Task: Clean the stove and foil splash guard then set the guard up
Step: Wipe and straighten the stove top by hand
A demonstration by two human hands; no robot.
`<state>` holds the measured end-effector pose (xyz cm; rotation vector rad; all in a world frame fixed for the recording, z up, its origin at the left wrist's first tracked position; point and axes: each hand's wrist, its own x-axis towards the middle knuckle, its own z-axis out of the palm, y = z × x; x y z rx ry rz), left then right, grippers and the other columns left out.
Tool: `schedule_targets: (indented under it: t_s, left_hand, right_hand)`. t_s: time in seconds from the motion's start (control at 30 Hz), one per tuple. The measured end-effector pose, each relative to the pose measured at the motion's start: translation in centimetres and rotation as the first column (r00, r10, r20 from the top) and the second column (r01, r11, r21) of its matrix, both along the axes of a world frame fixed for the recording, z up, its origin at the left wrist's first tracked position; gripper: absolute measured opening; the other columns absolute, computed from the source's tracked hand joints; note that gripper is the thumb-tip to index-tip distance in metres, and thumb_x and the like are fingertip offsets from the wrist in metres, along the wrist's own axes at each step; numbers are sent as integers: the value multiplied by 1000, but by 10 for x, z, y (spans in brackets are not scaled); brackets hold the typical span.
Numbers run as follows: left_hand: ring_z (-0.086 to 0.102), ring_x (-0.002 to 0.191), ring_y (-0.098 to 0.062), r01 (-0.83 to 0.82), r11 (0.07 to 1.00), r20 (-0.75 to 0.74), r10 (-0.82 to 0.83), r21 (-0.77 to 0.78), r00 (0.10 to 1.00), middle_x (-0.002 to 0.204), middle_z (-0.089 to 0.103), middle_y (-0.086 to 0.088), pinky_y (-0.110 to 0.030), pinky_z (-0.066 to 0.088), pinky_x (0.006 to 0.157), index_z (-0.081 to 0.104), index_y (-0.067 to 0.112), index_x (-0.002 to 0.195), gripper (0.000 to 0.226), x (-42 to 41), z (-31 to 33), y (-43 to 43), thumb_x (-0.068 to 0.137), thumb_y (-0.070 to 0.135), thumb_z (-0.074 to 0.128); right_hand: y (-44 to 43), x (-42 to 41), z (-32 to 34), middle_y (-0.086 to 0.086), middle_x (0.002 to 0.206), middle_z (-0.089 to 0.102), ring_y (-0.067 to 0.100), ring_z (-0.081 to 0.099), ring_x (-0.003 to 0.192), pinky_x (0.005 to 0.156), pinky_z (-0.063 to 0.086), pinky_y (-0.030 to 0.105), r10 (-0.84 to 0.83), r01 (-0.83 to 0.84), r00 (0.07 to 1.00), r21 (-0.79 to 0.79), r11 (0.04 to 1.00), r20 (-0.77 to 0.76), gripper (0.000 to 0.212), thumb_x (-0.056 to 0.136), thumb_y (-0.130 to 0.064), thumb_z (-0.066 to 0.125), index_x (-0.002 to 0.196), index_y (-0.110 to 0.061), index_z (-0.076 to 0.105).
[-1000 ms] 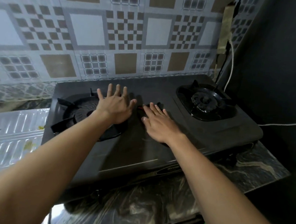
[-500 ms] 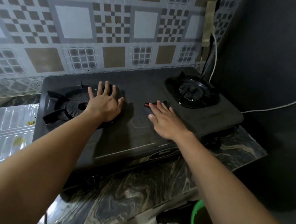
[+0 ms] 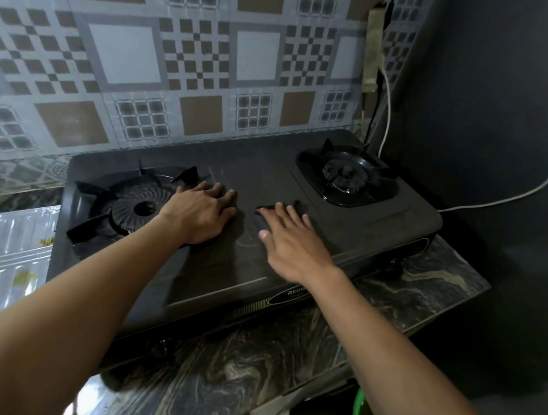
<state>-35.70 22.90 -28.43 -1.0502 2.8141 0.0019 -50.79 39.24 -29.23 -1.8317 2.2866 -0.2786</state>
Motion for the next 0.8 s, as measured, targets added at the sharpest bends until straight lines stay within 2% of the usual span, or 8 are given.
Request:
schedule_targets:
  t_s: [0.1, 0.23, 0.47, 0.8]
  left_hand:
    - [18, 152, -28, -4, 1000, -9, 4, -3, 1000, 166, 19, -2, -54, 31, 116, 17, 30, 158, 66, 1, 2, -3, 100, 60, 20]
    - [18, 152, -27, -4, 1000, 2, 4, 0, 1000, 167, 18, -1, -51, 31, 117, 16, 31, 159, 67, -2, 3, 0, 99, 62, 20]
    - [18, 152, -27, 9, 1000, -12, -9, -6, 1000, 167, 17, 0, -53, 32, 115, 16, 32, 159, 66, -1, 6, 6, 100, 61, 22]
    - [25, 150, -26, 26, 998, -44, -28, -52, 999, 165, 24, 1, -50, 36, 112, 24, 31, 157, 66, -1, -1, 2, 98, 61, 23]
  right_hand:
    - [5, 12, -2, 6, 167, 5, 22, 1, 153, 123, 0, 43, 71, -71, 997, -7, 997, -20, 55, 107, -40, 24, 158, -24, 14]
    - [15, -14, -5, 4, 167, 7, 19, 2, 153, 123, 1, 40, 59, -59, 998, 2, 998, 1, 56, 107, -41, 23, 159, -24, 12]
    - [46, -103, -2, 6, 165, 19, 20, 14, 152, 123, 8, 42, -115, 115, 993, 20, 993, -18, 54, 107, -39, 25, 157, -21, 20]
    - [64, -207, 0, 10, 163, 22, 29, 20, 149, 121, 13, 45, -368, 376, 926, 101, 921, -82, 55, 106, -38, 23, 157, -17, 19]
